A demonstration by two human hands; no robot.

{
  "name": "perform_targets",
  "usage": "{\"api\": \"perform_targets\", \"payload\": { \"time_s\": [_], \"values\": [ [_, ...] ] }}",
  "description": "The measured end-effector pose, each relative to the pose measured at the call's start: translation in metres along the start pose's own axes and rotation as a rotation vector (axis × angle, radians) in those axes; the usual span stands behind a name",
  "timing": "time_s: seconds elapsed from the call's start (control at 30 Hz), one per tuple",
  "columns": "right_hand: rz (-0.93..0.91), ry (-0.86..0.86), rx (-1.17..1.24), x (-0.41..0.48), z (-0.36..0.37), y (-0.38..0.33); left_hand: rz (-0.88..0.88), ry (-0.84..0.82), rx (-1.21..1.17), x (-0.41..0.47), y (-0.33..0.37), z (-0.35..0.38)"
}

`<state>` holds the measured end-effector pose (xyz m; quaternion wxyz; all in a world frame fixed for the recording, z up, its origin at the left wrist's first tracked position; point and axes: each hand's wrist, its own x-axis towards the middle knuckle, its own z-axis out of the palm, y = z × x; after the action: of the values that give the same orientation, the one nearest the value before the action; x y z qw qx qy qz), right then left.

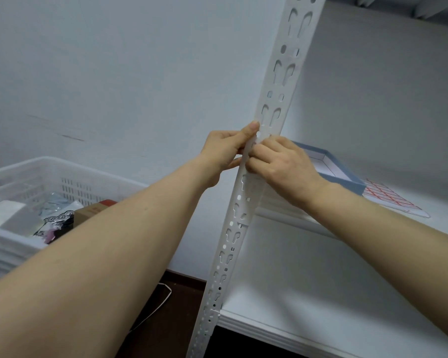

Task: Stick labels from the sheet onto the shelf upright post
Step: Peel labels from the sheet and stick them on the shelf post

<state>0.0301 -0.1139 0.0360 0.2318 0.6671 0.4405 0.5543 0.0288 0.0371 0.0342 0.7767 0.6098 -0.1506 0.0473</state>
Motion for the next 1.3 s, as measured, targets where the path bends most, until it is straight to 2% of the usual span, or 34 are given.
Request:
{"api": "perform_targets", "payload": {
  "time_s": [0.13, 0.4, 0.57, 0.7, 0.77, 0.87, 0.97, 1.07, 1.17, 1.3],
  "values": [
    [0.066, -0.073, 0.231, -0.004, -0.005, 0.01, 0.0, -0.005, 0.005, 0.002, -0.001, -0.002],
    [-0.016, -0.052, -0.005, 0.011, -0.006, 0.001, -0.006, -0.005, 0.014, 0.001, 0.0, -0.001],
    [-0.039, -0.09, -0.064, 0.013, -0.008, -0.005, -0.016, 0.012, 0.028, 0.0, 0.0, 0.0],
    [-0.025, -0.019, -0.07, 0.004, -0.007, -0.005, -0.009, 0.022, 0.05, -0.001, 0.0, 0.001],
    [0.083, 0.019, 0.023, -0.008, -0.008, -0.007, -0.008, 0.024, 0.047, -0.001, -0.001, 0.001],
    [0.461, 0.101, 0.216, -0.019, -0.014, -0.014, -0.009, 0.026, 0.024, -0.001, -0.001, 0.001],
    [0.744, 0.073, 0.441, -0.021, -0.017, -0.017, -0.015, 0.035, -0.061, -0.005, -0.011, 0.003],
    [0.92, 0.064, 0.642, -0.015, -0.016, -0.023, -0.016, 0.059, -0.09, -0.016, -0.027, 0.002],
    [1.065, 0.069, 0.741, -0.014, -0.017, -0.025, -0.02, 0.012, -0.053, -0.021, -0.034, 0.006],
    [1.232, 0.07, 0.849, -0.011, -0.023, -0.023, 0.035, 0.028, 0.043, -0.02, -0.036, 0.011]
  ]
}}
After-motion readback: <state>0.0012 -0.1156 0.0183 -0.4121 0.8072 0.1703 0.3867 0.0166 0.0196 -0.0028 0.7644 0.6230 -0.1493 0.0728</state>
